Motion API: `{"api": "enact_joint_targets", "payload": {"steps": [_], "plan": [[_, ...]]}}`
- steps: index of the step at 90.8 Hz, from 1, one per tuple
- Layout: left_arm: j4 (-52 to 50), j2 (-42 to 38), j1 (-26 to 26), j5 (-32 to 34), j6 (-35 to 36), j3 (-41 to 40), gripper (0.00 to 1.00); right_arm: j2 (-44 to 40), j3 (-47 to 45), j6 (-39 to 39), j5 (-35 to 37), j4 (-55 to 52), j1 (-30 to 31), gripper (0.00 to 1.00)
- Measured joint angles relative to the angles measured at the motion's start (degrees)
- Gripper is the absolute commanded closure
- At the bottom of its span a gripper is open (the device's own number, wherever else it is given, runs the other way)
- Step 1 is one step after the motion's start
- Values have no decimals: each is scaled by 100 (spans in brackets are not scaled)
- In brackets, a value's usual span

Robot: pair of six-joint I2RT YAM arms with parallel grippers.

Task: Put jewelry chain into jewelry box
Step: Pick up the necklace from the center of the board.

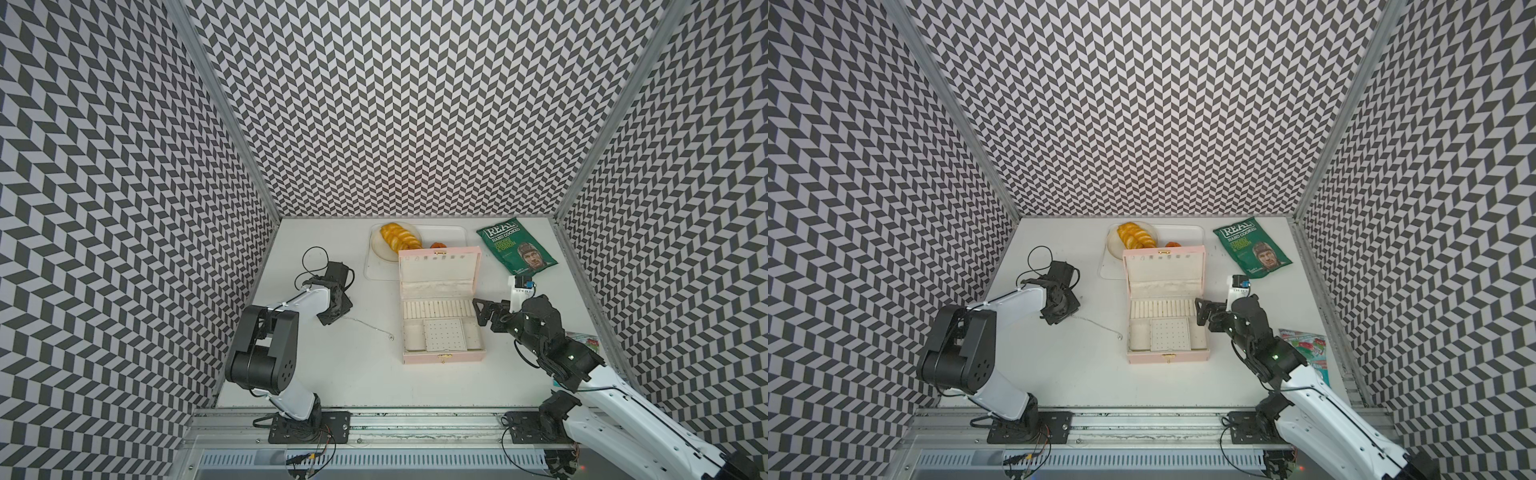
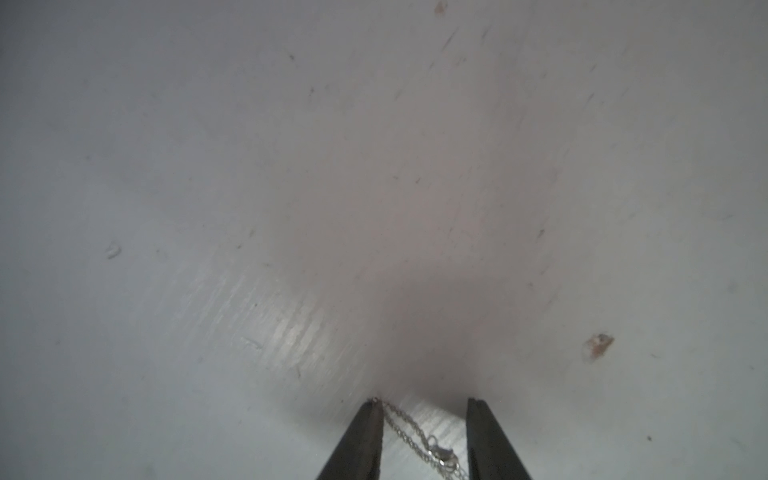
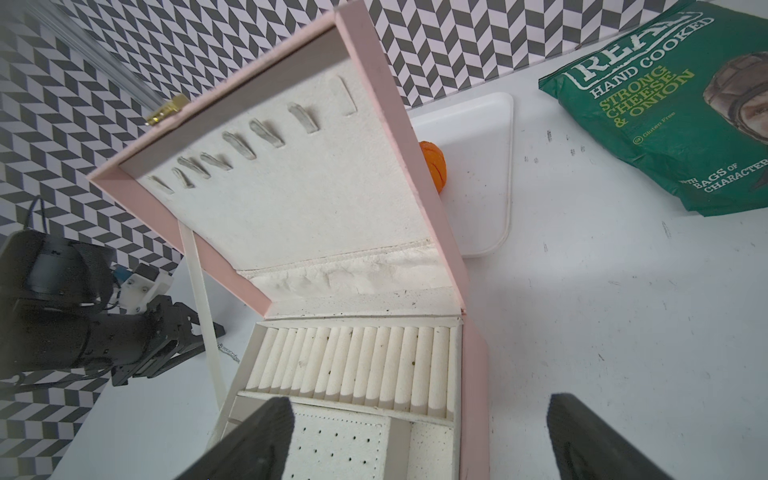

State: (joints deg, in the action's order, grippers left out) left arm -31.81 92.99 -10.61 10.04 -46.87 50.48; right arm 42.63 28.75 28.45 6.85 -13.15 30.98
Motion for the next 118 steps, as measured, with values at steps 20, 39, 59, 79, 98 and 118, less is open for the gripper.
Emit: {"api": "enact_joint_targets", "payload": {"steps": [20, 39, 59, 79, 98, 118], "plan": [[-136, 83, -39, 22, 11, 101, 64, 0, -15, 0, -2, 59, 0, 0], [-302, 280, -116, 85, 118, 310, 68, -9, -79, 2, -4, 129, 0, 0], [-302, 282, -157, 81, 225, 306, 80, -87, -111, 2, -2, 155, 0, 0], [-256, 0, -179, 68, 243, -9, 89, -94, -114, 4, -2, 166, 0, 0], [-374, -238, -179, 57, 256, -203, 75, -94, -118, 4, -7, 168, 0, 0], [-616, -326, -181, -98, 216, -216, 66, -96, -122, 13, -28, 170, 0, 0]]}}
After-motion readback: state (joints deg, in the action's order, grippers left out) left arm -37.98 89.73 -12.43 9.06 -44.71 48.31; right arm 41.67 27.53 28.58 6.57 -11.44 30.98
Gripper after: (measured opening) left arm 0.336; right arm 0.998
